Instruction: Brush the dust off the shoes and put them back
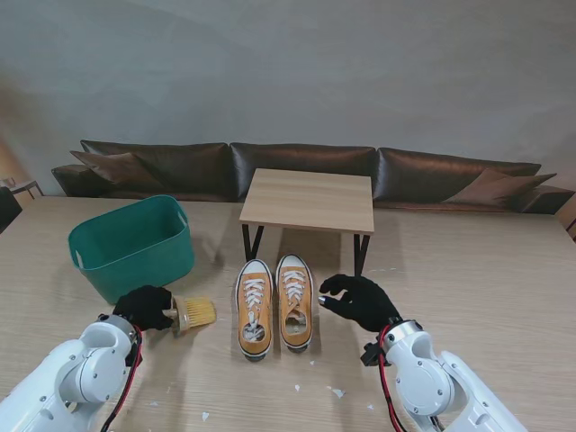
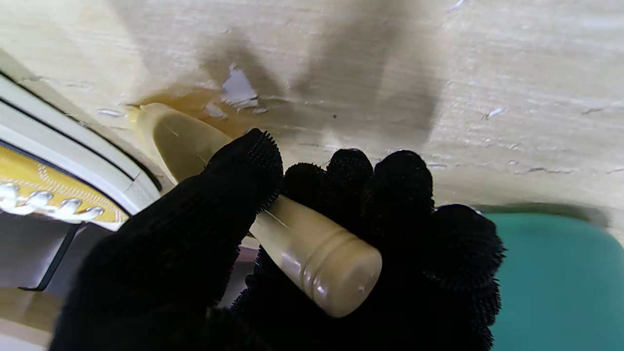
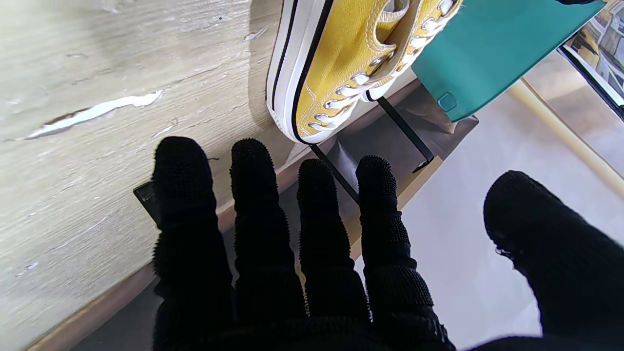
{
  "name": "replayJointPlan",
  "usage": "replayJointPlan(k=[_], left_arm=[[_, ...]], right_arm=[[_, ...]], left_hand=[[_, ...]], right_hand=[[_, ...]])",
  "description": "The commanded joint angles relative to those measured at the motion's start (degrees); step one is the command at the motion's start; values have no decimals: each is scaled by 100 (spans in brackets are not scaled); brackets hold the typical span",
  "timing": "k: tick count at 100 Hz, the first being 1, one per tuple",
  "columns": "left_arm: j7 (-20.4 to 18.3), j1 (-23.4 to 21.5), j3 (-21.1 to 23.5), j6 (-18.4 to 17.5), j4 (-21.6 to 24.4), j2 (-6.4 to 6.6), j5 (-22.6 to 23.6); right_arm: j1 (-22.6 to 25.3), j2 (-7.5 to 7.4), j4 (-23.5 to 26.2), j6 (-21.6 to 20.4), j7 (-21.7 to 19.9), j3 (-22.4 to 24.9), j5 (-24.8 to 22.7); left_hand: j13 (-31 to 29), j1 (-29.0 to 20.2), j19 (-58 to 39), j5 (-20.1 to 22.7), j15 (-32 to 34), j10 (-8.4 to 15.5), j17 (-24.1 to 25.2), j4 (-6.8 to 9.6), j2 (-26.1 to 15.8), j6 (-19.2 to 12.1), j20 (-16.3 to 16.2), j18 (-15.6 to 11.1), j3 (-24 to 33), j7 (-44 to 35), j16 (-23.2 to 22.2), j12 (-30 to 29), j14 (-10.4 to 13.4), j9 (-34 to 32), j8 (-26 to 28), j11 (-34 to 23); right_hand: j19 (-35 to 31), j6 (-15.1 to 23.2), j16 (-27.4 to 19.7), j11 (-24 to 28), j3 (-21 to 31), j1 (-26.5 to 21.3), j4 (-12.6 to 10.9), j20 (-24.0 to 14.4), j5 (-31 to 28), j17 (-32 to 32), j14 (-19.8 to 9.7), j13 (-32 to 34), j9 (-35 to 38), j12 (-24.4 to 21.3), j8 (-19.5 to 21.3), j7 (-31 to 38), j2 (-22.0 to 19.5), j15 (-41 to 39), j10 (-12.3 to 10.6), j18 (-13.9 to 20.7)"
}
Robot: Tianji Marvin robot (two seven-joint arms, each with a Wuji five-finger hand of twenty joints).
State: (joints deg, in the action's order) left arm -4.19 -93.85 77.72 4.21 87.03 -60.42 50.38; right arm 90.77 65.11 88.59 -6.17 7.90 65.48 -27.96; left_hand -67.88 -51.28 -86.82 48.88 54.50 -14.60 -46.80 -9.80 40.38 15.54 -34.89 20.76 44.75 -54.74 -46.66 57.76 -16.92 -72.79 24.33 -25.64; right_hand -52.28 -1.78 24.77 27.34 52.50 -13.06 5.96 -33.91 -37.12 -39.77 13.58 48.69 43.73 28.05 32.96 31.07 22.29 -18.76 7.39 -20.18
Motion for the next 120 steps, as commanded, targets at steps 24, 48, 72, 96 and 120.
replayJointPlan(k=[24, 48, 72, 96, 120], left_arm=[[-222, -26, 129, -107, 327, -35, -177], [-1181, -16, 59, 335, 610, 99, 196], [-1534, 189, -187, 560, 487, 157, 319], [-1955, 329, -308, 446, 412, 228, 438], [-2227, 356, -354, 340, 438, 270, 585]], right_arm=[[-4, 30, -25, 15, -65, -46, 19], [-22, 37, -47, 30, -52, -66, 40], [-46, 47, -81, 41, -23, -88, 52], [-55, 45, -98, 46, -38, -95, 62], [-54, 35, -117, 12, -71, -114, 52]], left_hand=[[-398, -476, -92, 402, 207, -166, -101, -103, -12, -255, -186, -257, 110, -523, -112, 83, 124, -165, -21, -58], [-364, -519, -340, 155, 673, -203, -69, -58, -313, -78, -455, -131, -252, -587, -395, 261, 254, -54, 346, -315], [-463, 198, -783, 123, 1926, -107, -106, 11, -643, 180, -504, 244, -479, -989, -561, 203, 478, -140, 1424, -1311], [-344, 690, -1346, -19, 2844, -142, 310, -211, -1717, 69, -1001, 278, -181, -702, -614, 1084, -121, -182, 2742, -2100], [-347, 258, -1289, -165, 2789, -47, 393, -126, -1504, -160, -1070, 172, -507, -486, -488, 1136, -211, -272, 2237, -2097]], right_hand=[[-89, -28, 37, 51, 77, -33, -123, -40, 2, 1752, 28, 47, 146, -7, 0, 38, -204, -60, 111, -154], [-97, -28, 37, 55, 60, -9, -121, -40, 20, 1753, 28, 49, 136, -10, -12, 36, -186, -65, 119, -157], [-101, -38, 36, 54, 56, -9, -124, -39, 32, 1753, 37, 46, 128, -15, -20, 40, -204, -66, 131, -162], [-97, -41, 34, 53, 49, -7, -123, -37, 57, 1764, 37, 37, 115, -17, -28, 37, -213, -63, 139, -163], [-99, -51, 34, 60, 48, -11, -127, -38, 61, 1760, 34, 37, 113, -17, -28, 51, -257, -64, 130, -159]])
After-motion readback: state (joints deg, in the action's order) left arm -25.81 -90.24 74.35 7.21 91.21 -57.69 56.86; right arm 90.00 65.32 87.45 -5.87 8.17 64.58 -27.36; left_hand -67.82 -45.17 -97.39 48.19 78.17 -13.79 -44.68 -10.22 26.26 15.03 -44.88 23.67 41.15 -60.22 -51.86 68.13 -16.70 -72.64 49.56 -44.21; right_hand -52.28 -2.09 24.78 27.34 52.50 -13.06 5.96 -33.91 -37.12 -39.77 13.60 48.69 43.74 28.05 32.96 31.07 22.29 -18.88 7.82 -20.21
